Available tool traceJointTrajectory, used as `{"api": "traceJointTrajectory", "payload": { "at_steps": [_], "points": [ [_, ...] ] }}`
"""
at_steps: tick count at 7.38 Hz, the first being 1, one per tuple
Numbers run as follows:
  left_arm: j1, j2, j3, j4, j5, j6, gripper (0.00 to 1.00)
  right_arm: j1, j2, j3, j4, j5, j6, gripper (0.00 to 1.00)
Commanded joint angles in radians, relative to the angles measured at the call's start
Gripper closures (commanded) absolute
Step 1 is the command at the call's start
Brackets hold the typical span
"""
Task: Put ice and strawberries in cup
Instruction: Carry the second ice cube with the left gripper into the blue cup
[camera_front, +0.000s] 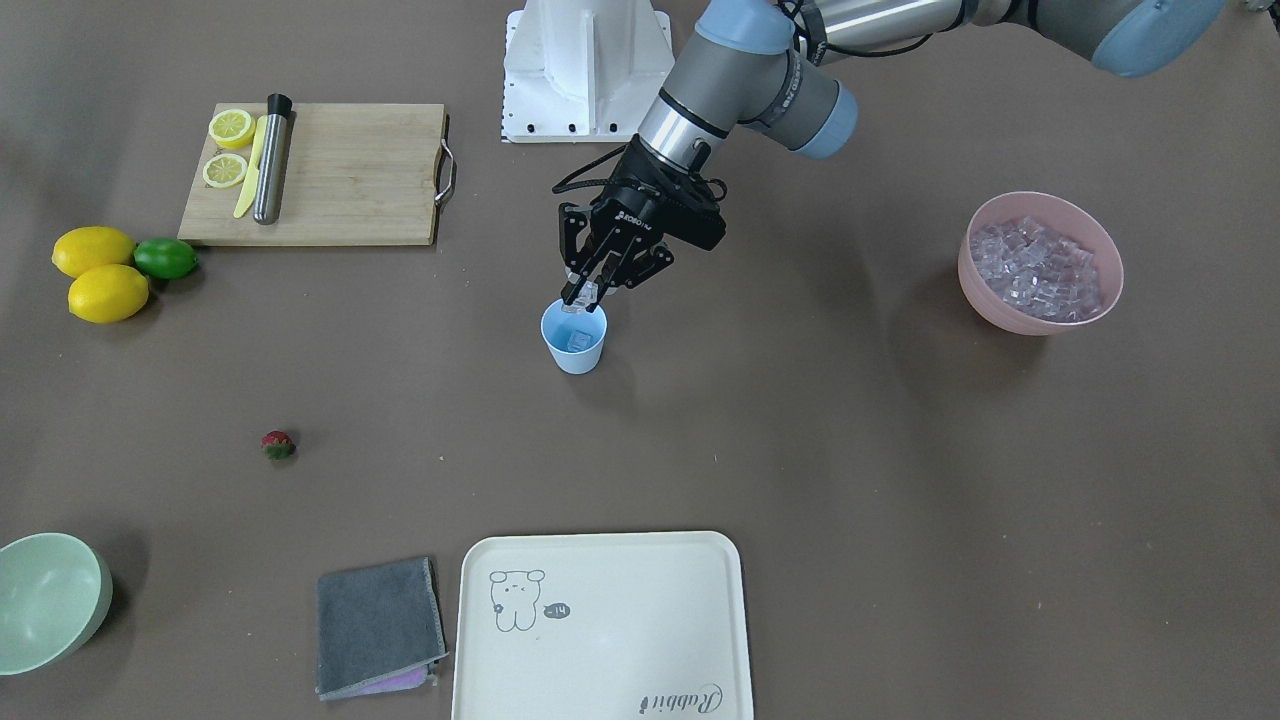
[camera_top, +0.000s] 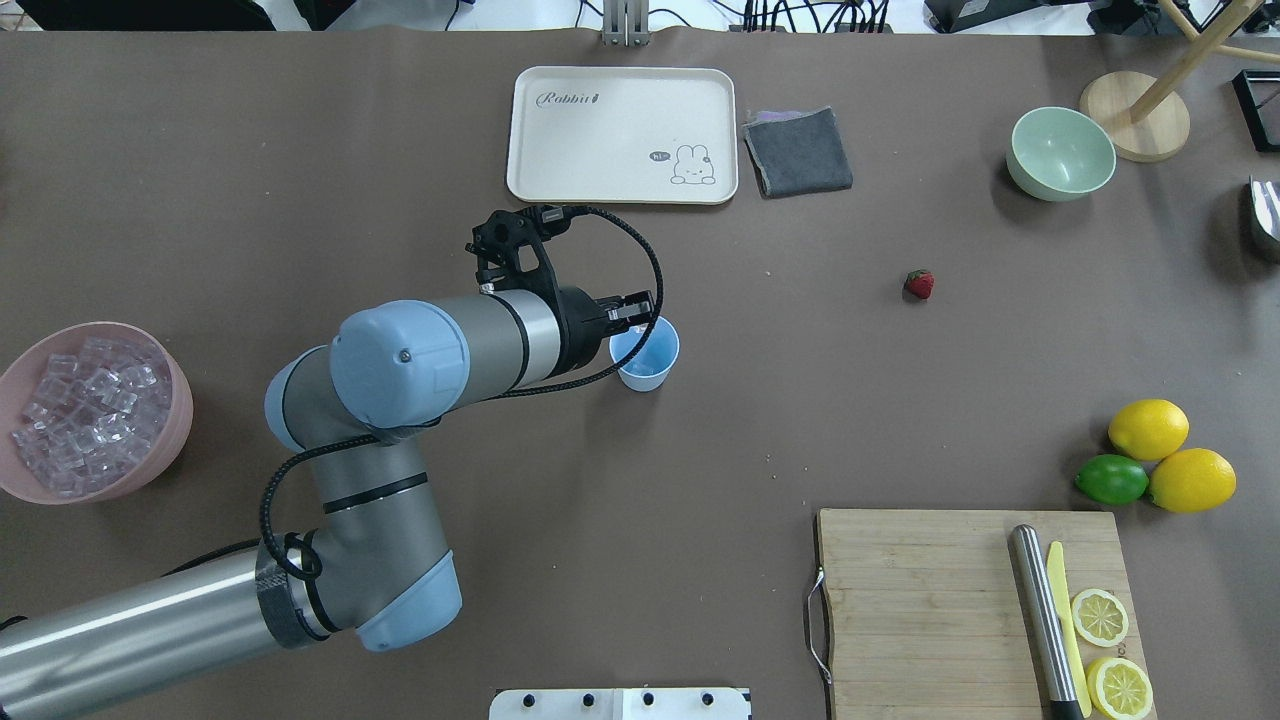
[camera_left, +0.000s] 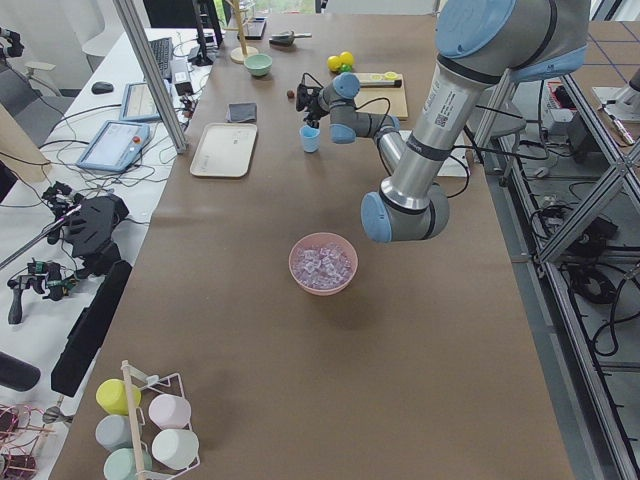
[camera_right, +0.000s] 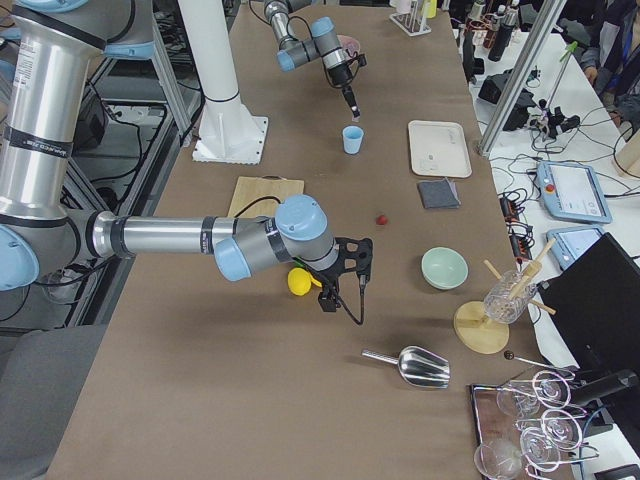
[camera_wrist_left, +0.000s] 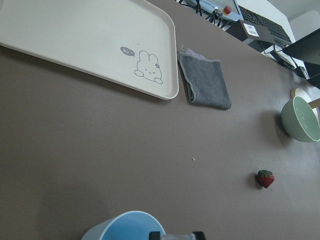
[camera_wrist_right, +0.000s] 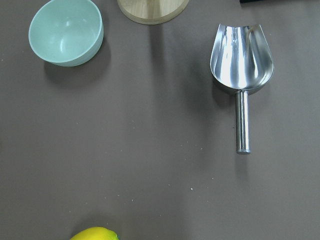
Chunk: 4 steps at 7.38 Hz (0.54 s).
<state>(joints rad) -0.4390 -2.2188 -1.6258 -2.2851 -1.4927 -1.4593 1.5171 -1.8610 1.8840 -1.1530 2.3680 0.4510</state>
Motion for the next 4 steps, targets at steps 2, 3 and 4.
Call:
{"api": "traceJointTrajectory", "payload": {
  "at_steps": [2, 3, 4],
  "points": [
    [0.019, -0.015, 0.046, 0.001, 0.055, 0.004, 1.0, 0.0, -0.003, 0.0, -0.001, 0.002, 0.0, 0.0],
    [0.028, -0.013, 0.046, 0.001, 0.057, 0.007, 1.0, 0.0, -0.003, 0.0, -0.001, 0.002, 0.0, 0.0],
    [0.039, -0.009, 0.044, 0.001, 0.057, 0.008, 1.0, 0.0, -0.003, 0.0, -0.001, 0.0, 0.0, 0.0]
  ]
}}
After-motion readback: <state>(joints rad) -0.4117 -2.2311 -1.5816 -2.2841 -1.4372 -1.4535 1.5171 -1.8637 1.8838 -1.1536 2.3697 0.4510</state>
